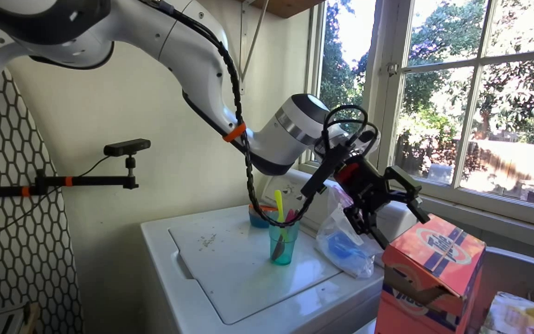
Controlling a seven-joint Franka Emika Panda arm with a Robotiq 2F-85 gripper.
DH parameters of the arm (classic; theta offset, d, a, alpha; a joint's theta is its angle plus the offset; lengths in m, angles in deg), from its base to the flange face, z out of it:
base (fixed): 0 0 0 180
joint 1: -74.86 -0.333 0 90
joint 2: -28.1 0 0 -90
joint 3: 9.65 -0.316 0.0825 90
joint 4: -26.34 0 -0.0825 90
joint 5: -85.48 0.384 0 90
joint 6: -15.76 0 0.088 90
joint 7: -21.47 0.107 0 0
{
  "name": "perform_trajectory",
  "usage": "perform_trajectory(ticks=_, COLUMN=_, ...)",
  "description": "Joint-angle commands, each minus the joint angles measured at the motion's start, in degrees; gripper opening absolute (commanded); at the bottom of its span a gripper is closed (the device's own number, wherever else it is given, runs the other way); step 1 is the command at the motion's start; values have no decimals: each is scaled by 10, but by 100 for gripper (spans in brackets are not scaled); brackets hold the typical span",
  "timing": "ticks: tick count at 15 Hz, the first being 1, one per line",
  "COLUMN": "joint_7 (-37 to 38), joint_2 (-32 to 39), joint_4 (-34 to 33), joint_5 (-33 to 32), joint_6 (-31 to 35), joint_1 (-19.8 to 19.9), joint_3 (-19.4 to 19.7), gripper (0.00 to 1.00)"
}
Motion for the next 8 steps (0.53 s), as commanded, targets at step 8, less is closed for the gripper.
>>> perform_trajectory(ticks=8, joint_7=37, joint_2=25, joint_4=-57, joint_5=11, joint_6=-101, joint_1=1, joint_3=4, gripper=100)
